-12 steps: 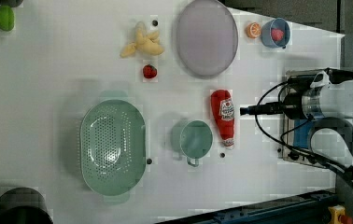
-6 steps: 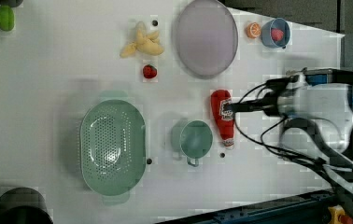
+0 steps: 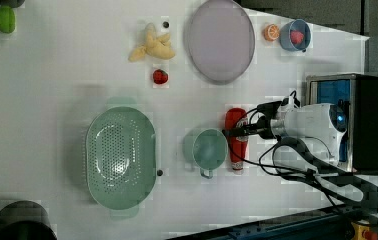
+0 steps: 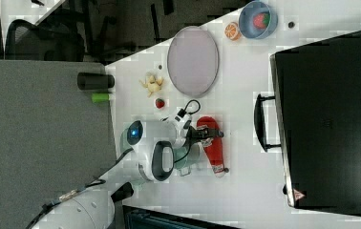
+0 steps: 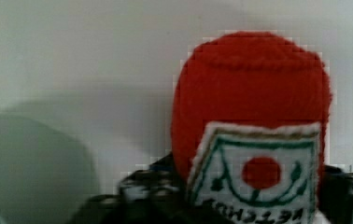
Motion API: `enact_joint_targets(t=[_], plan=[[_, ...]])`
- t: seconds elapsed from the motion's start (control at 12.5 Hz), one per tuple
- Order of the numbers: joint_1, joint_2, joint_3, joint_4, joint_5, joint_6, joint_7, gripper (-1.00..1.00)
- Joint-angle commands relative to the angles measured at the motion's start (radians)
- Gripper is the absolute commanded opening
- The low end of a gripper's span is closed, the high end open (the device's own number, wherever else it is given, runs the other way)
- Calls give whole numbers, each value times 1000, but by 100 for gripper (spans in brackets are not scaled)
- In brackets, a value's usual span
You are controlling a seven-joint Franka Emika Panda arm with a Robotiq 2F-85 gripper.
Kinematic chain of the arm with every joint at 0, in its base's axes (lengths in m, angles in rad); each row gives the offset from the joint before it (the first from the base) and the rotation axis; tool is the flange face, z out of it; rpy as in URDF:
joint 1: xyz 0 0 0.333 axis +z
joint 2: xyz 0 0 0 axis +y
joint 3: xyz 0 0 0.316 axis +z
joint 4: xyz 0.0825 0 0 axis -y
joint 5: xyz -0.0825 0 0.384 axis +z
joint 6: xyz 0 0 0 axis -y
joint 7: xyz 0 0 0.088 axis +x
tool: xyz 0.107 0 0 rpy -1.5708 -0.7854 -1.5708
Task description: Pick Ketchup from the table and place it in strainer.
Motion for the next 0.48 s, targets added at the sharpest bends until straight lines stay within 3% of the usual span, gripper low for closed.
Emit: enact_joint_targets(t=[0.08, 0.48], plan=[[1, -47, 15, 28, 10, 22, -36, 25], [5, -223, 37, 43, 10, -104, -28, 25]])
